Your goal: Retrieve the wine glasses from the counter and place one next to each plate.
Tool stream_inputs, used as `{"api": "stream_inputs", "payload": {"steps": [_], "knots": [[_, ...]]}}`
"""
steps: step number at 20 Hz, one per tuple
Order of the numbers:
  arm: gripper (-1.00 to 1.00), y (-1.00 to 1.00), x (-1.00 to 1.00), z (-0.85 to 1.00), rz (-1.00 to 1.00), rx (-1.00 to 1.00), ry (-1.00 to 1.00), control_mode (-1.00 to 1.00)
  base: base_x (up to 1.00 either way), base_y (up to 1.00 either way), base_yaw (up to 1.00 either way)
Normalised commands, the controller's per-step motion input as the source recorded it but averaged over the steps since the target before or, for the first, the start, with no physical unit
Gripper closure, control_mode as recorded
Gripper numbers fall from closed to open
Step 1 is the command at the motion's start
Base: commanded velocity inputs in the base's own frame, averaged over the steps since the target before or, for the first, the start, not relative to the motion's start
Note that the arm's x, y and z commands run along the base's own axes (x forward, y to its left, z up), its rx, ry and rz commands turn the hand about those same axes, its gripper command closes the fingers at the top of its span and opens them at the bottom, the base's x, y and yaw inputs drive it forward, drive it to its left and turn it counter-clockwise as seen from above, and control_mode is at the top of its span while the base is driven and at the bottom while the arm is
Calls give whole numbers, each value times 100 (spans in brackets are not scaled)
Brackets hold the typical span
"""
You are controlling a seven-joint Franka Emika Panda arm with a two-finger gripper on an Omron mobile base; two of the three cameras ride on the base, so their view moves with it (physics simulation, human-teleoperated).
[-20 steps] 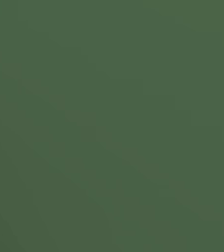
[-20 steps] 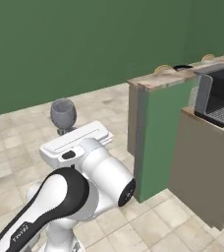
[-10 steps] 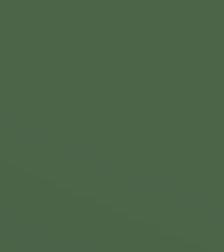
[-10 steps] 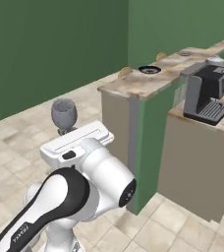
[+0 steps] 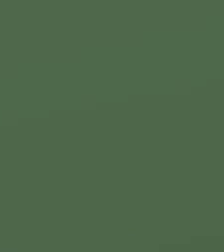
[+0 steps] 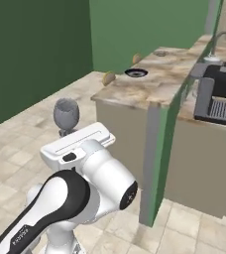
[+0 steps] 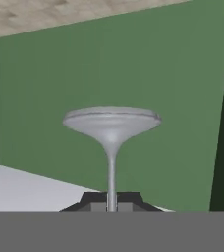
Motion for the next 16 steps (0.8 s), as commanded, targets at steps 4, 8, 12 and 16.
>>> {"api": "stream_inputs", "payload": {"steps": [4, 8, 12, 16], "knots": [[100, 0, 0, 0, 0, 0, 0, 100, 56, 100, -37], [100, 0, 0, 0, 0, 0, 0, 100, 59, 100, -35], [100, 0, 0, 0, 0, 0, 0, 100, 63, 100, -36], [100, 0, 0, 0, 0, 0, 0, 100, 66, 100, -37]]}}
